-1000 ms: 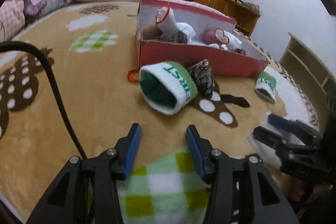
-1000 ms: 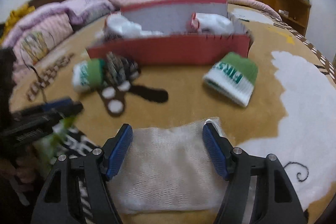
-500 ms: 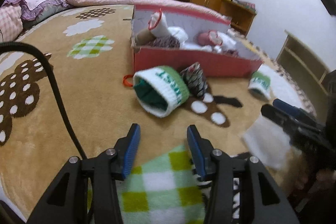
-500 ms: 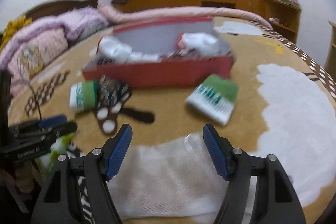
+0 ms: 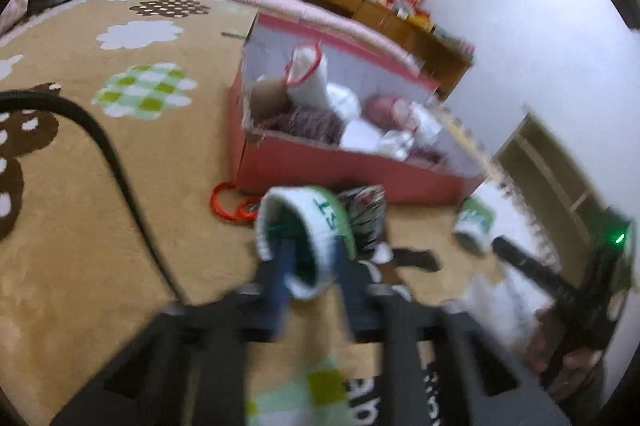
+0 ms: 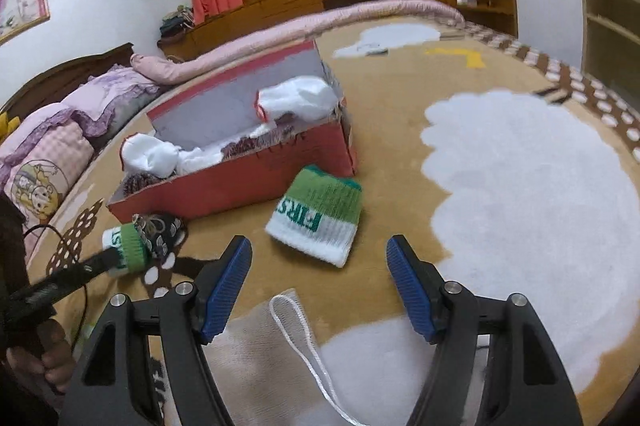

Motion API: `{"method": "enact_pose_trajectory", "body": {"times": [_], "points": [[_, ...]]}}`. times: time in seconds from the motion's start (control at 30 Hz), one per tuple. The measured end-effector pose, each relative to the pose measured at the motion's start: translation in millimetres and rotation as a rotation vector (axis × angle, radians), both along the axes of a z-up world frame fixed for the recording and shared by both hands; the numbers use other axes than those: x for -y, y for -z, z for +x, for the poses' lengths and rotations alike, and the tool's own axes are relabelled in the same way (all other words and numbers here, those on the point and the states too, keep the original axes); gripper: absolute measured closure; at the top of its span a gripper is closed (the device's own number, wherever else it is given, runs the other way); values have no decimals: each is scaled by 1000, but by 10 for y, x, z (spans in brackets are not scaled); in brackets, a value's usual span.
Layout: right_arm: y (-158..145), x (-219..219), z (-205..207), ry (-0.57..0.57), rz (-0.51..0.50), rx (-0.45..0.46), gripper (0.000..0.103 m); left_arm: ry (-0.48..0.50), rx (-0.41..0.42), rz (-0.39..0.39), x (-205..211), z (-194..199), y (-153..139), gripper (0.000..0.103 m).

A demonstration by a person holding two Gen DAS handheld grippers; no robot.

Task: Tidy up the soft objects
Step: 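Grasp a green 'FIRST' sock with the left tool while the right grasps another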

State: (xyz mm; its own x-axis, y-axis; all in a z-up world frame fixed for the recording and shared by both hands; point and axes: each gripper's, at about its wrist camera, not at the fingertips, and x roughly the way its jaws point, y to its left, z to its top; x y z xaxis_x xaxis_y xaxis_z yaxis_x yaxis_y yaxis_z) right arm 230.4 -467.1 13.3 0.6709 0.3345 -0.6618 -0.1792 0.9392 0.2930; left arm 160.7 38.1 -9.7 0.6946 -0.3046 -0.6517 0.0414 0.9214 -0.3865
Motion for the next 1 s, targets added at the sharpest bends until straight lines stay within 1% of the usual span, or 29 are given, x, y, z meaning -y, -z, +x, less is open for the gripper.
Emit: {"method": "enact_pose_trajectory", "body": {"times": [0.07, 0.17, 0.23, 0.27, 0.3, 0.33, 0.37, 0.4, 0.47, 0.5, 0.53, 0.6, 0.63, 0.7, 0.73, 0.77, 0.8, 0.83, 0.87, 0.9, 0.93, 1.0], "points": [[61, 19, 57, 12, 15, -26, 31, 26, 18, -12, 27, -47, -38, 95], [80, 58, 126, 36, 34, -20, 31, 77, 45, -16, 110, -181, -140, 96], [52, 64, 221, 12, 64, -7, 33, 128, 8, -38, 154, -269, -123, 96], [44, 64, 263, -5, 82, -7, 37, 149, -26, -47, 175, -312, -77, 95], [45, 65, 321, -17, 97, -12, 63, 139, -46, -33, 184, -351, -28, 92], [50, 59, 383, -18, 88, -24, 81, 114, -54, -9, 184, -378, 8, 87], [56, 41, 433, -24, 74, -29, 81, 87, -50, 14, 174, -392, 22, 70], [47, 20, 443, -42, 72, -26, 84, 61, -39, 36, 164, -400, 10, 60], [-17, -37, 385, -68, 46, 7, 88, 33, -3, 75, 149, -438, -80, 59], [-63, -64, 332, -86, 40, 35, 89, 39, 21, 79, 154, -467, -133, 57], [-135, -95, 258, -115, 46, 66, 89, 57, 65, 83, 168, -517, -214, 54], [-219, -136, 153, -175, 76, 88, 89, 76, 133, 109, 211, -557, -298, 37], [-254, -166, 89, -214, 97, 95, 89, 91, 165, 134, 267, -534, -320, 37], [-249, -271, 5, -272, 105, 86, 88, 129, 163, 162, 380, -383, -314, 37], [-201, -340, 1, -288, 89, 61, 87, 156, 145, 171, 436, -285, -280, 41], [-141, -400, 13, -301, 66, 32, 87, 184, 100, 181, 486, -181, -191, 63], [-83, -449, 19, -304, 32, 9, 85, 174, 55, 208, 510, -116, -101, 80], [-26, -498, 25, -300, -11, -9, 82, 146, 35, 228, 507, -99, -44, 80], [22, -532, 28, -290, -52, -19, 80, 145, 43, 201, 460, -136, -51, 82], [35, -543, 26, -279, -70, -16, 74, 143, 40, 180, 432, -158, -77, 86], [30, -536, 18, -274, -70, -11, 68, 132, 32, 160, 390, -197, -125, 87], [-5, -518, 10, -273, -64, 4, 63, 109, 19, 138, 302, -302, -171, 89]]}}
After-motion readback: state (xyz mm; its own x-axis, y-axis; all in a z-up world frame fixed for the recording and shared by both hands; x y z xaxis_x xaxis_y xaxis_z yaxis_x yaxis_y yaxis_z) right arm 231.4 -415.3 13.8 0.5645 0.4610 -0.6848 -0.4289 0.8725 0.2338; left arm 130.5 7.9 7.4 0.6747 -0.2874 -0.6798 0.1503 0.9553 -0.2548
